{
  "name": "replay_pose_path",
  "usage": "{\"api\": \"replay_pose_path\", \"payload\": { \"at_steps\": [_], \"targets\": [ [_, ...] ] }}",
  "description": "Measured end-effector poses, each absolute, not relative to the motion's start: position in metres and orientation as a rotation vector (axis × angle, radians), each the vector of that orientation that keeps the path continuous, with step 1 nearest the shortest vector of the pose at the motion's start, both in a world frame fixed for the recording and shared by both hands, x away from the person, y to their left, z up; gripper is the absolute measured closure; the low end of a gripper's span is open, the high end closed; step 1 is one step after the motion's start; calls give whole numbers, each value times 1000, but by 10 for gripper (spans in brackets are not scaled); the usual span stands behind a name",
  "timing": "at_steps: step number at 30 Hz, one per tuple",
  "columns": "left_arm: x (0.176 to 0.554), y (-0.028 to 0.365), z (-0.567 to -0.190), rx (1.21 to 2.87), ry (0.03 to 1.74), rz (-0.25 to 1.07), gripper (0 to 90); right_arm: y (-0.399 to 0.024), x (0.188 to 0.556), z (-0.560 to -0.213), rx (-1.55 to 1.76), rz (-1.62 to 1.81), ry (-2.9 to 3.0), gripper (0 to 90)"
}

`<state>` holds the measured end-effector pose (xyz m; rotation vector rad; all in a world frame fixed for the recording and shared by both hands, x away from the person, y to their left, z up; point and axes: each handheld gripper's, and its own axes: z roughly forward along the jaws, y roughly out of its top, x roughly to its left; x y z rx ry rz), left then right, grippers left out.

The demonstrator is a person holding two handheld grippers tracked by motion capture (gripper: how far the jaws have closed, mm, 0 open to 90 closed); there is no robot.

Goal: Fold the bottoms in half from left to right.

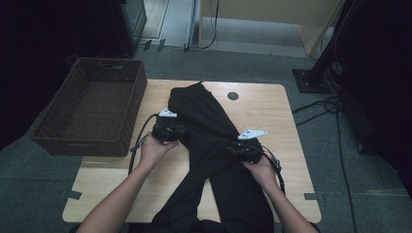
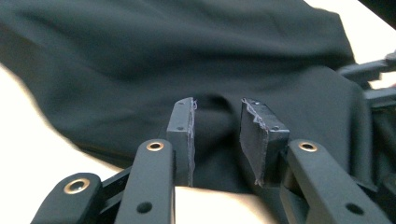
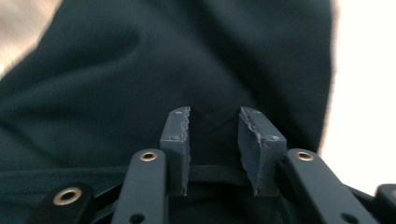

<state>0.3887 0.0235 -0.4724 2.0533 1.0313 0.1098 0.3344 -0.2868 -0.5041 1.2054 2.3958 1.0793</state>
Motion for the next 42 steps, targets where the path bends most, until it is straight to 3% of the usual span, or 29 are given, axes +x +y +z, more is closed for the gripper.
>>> {"api": "replay_pose_path", "payload": {
  "at_steps": [8,16,26,39,42],
  "targets": [
    [358,-6,-499,2102,988,51,579,-272,332,-512,1094,1047,2438,607],
    [360,-3,-511,2088,1026,134,583,-248,322,-518,1081,1095,2382,605],
    [402,6,-510,2082,1094,194,624,-226,342,-521,1113,1119,2326,605],
    [483,24,-509,2045,1186,242,614,-194,429,-521,1255,1076,2210,621],
    [488,30,-509,2009,1224,267,574,-189,445,-520,1297,1027,2165,531]
  ]
}}
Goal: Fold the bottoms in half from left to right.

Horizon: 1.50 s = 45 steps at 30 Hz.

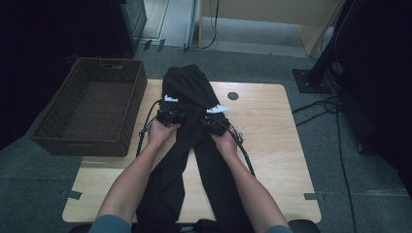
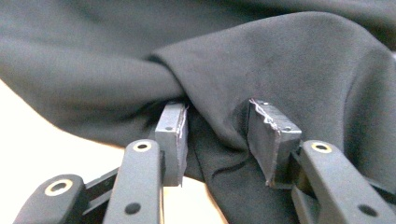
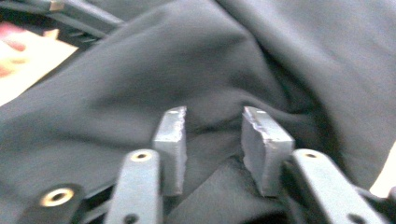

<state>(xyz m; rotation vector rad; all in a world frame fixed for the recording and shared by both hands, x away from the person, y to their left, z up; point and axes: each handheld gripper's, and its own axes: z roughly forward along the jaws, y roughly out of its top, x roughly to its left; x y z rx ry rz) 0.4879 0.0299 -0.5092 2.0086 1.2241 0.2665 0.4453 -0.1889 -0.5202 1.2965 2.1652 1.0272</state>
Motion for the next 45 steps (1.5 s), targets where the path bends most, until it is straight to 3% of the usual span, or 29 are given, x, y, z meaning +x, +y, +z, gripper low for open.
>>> {"api": "replay_pose_path", "payload": {
  "at_steps": [7,16,23,28,39,42,45],
  "targets": [
    [467,42,-492,2016,1182,235,514,-192,451,-511,1363,1026,2143,529],
    [400,56,-473,2050,1084,185,464,-219,382,-490,1180,1115,2221,513],
    [347,60,-480,2088,1061,131,468,-220,325,-499,1097,1083,2322,537],
    [325,55,-496,2135,1030,89,558,-217,305,-512,1094,1038,2379,522],
    [356,44,-506,2143,1032,205,648,-208,326,-521,1126,1084,2296,552],
    [376,44,-506,2125,1073,229,643,-204,342,-521,1142,1078,2285,550],
    [389,46,-500,2117,1107,238,567,-201,363,-521,1172,1076,2265,549]
  ]
}}
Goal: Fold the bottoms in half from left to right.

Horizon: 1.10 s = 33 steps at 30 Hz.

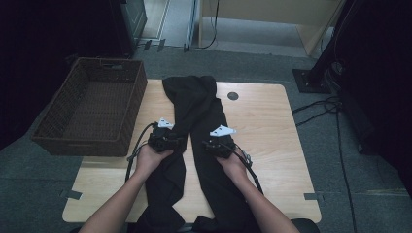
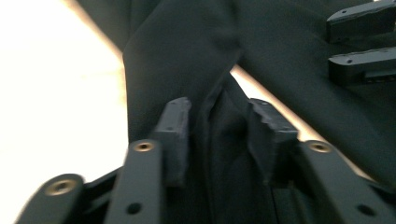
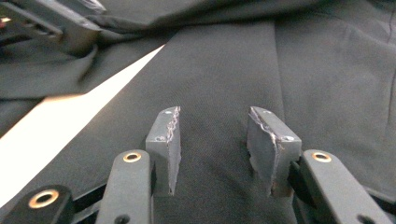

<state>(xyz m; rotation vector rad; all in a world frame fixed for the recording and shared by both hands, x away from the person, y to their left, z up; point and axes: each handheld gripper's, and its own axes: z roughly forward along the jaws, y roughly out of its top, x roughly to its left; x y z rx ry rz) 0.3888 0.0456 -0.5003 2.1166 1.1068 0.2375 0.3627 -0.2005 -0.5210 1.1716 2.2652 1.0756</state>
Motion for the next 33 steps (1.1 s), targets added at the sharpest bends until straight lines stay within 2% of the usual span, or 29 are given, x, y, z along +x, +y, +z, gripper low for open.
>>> {"api": "replay_pose_path", "payload": {
  "at_steps": [8,15,19,26,33],
  "targets": [
    [378,68,-489,2067,1115,237,465,-199,381,-521,1183,1068,2254,537],
    [363,83,-490,2059,1119,216,430,-198,386,-519,1206,1045,2249,518],
    [358,89,-492,2075,1125,191,425,-200,365,-511,1177,1072,2277,512],
    [338,100,-487,2069,1109,200,431,-207,303,-509,1110,1105,2328,517],
    [332,99,-500,2118,1146,164,523,-209,287,-519,1124,1102,2347,512]
  ]
}}
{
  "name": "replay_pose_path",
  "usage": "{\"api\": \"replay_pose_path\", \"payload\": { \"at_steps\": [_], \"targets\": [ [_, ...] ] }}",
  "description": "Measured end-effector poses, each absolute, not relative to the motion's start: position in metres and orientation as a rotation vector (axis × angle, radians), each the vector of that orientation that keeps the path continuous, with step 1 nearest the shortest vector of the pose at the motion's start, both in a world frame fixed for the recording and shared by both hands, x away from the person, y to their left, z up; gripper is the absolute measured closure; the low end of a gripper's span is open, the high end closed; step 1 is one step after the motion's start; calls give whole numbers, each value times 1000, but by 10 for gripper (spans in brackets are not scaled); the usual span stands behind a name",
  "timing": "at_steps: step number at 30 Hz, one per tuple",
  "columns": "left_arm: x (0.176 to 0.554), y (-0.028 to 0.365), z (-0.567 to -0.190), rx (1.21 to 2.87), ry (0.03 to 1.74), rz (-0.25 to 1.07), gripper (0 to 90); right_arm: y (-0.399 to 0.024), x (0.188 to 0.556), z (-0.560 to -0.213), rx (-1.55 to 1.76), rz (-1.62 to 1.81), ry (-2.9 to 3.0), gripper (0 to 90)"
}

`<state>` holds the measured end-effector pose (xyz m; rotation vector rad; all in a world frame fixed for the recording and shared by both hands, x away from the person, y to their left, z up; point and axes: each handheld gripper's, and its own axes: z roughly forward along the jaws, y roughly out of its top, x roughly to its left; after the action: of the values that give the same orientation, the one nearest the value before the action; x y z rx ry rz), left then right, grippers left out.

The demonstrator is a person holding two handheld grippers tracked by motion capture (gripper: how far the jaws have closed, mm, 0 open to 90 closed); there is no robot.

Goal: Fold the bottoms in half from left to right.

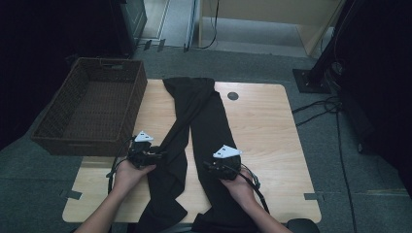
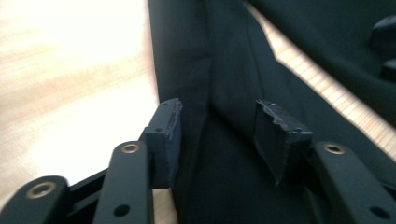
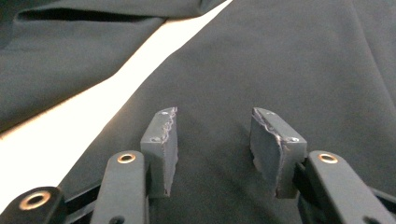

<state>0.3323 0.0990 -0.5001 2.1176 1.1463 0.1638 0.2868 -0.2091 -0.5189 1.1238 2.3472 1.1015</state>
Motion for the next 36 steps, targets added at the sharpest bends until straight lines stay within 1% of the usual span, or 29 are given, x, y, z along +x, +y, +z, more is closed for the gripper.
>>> {"api": "replay_pose_path", "payload": {
  "at_steps": [2,4,11,15,17,19,21,22,24,25,27,31,35,36],
  "targets": [
    [333,98,-502,2114,1158,168,562,-209,289,-519,1128,1107,2343,509],
    [336,99,-501,2102,1168,167,575,-209,293,-521,1121,1123,2331,518],
    [337,103,-500,2083,1176,196,473,-204,316,-521,1161,1113,2307,549],
    [343,103,-505,2085,1194,233,476,-199,328,-521,1161,1112,2305,551],
    [347,102,-505,2084,1203,228,482,-197,333,-520,1170,1106,2300,550],
    [350,101,-505,2086,1201,243,513,-195,339,-520,1166,1106,2299,549],
    [353,100,-505,2084,1207,258,569,-193,343,-521,1172,1106,2293,548],
    [355,100,-506,2082,1206,266,632,-192,345,-520,1170,1103,2295,544],
    [358,99,-507,2067,1210,278,707,-189,345,-520,1176,1107,2293,544],
    [358,99,-508,2066,1206,286,758,-189,343,-520,1179,1106,2300,543],
    [360,100,-510,2060,1203,287,881,-190,336,-518,1182,1126,2333,552],
    [362,101,-505,2030,1209,217,900,-192,309,-512,1102,1114,2359,553],
    [359,97,-487,1978,1156,194,900,-196,292,-515,1086,1086,2417,547],
    [358,94,-480,1963,1134,186,900,-196,288,-516,1066,1090,2414,557]
  ]
}}
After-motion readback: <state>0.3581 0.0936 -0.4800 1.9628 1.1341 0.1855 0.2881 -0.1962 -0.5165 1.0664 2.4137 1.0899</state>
